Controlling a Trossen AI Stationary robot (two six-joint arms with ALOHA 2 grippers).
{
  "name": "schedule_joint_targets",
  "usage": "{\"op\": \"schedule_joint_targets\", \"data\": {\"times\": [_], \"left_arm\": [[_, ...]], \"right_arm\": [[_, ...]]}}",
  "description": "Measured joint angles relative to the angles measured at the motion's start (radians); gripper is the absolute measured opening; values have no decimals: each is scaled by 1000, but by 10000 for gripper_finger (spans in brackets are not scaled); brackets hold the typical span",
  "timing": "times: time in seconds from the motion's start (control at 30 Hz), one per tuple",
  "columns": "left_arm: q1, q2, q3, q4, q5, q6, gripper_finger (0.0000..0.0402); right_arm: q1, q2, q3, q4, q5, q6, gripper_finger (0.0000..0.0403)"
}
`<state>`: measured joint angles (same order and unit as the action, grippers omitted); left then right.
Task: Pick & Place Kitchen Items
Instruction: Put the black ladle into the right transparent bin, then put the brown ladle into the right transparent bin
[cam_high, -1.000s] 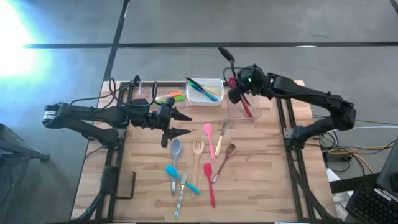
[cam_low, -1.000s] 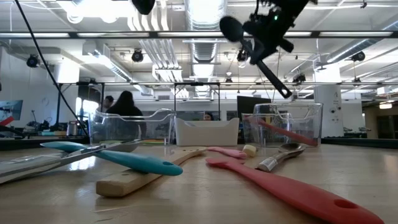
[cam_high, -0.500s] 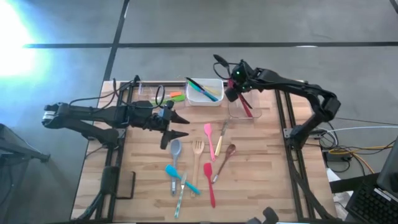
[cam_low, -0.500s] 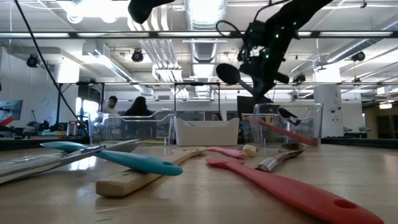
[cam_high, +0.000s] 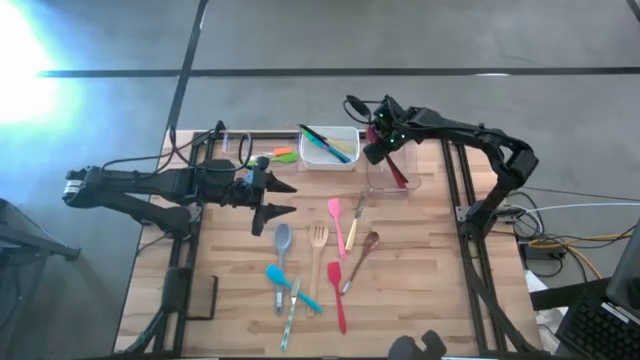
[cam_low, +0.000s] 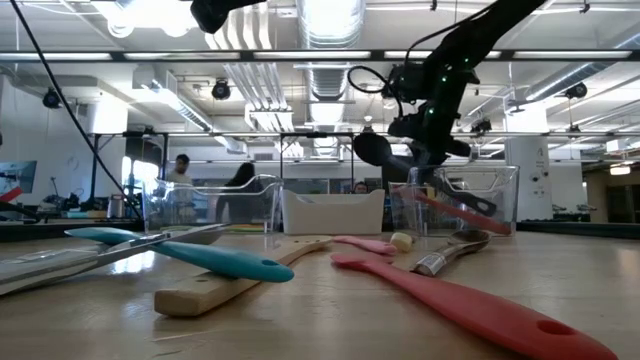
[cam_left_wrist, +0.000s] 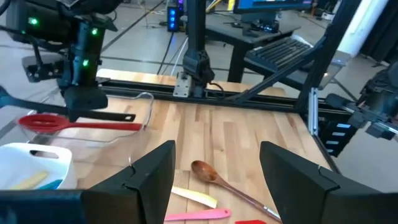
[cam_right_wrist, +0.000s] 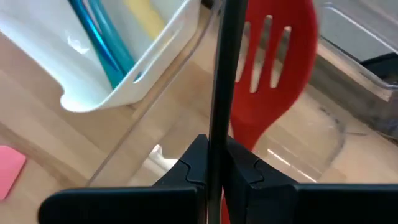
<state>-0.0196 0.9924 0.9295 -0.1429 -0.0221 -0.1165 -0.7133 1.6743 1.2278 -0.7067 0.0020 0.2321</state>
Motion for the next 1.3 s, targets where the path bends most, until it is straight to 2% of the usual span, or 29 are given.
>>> {"op": "schedule_joint_targets", "data": {"times": [0.37, 0.6, 1.0, 1.13, 1.3], "left_arm": [[-2, -8, 0, -23, -3, -61, 236], [-2, -8, 0, -24, -3, -62, 236], [-2, -8, -1, -23, -14, -45, 236], [-2, -12, 0, -26, -15, -45, 236], [-2, -33, 0, -62, -16, -46, 236]], "right_arm": [[-37, 68, -4, -4, -33, 3, 14], [-34, 77, -5, 5, -5, -10, 63], [-25, -6, -5, 16, 0, -31, 143], [-15, -59, -5, 16, -1, -45, 152], [19, -153, -5, 16, -2, -51, 146]]}}
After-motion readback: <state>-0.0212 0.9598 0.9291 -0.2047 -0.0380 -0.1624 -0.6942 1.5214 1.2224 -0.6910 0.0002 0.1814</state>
